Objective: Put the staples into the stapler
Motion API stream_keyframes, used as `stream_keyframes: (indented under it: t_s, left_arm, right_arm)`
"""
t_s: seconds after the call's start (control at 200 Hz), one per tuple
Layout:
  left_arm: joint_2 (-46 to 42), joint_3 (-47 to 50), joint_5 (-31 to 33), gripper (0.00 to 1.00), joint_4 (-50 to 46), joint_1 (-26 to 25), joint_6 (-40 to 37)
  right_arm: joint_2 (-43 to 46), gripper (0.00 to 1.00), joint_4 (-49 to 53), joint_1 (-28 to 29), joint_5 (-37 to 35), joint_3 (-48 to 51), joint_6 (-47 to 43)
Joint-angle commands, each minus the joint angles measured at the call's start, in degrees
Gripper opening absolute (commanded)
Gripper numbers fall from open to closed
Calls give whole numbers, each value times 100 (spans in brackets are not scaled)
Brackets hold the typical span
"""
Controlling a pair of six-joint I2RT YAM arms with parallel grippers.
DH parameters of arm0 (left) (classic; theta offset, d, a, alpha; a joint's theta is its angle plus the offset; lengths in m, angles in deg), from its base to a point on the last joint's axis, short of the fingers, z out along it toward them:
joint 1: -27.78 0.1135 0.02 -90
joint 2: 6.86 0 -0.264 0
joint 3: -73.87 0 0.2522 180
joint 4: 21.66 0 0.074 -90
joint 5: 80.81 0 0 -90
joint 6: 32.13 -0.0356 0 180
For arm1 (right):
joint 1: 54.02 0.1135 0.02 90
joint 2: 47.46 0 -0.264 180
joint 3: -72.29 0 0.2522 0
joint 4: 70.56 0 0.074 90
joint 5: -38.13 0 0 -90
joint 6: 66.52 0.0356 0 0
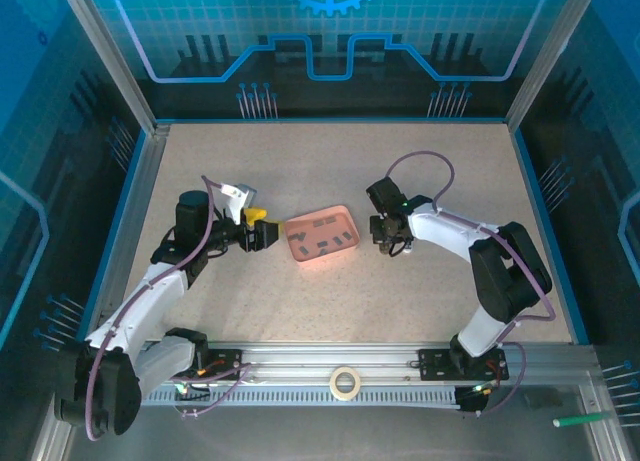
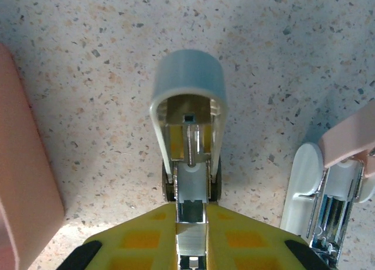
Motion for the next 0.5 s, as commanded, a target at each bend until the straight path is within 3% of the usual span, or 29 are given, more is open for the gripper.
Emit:
stream_keyframes:
  t_s: [0.0, 0.495]
  left_arm:
    - [-42, 47, 32, 75, -32, -19, -160]
    - [-61, 47, 35, 75, -33, -19, -153]
  right_arm:
    - [-41, 17, -61, -58, -160, 97, 92]
    - [-41, 17, -114, -44, -107, 229, 79]
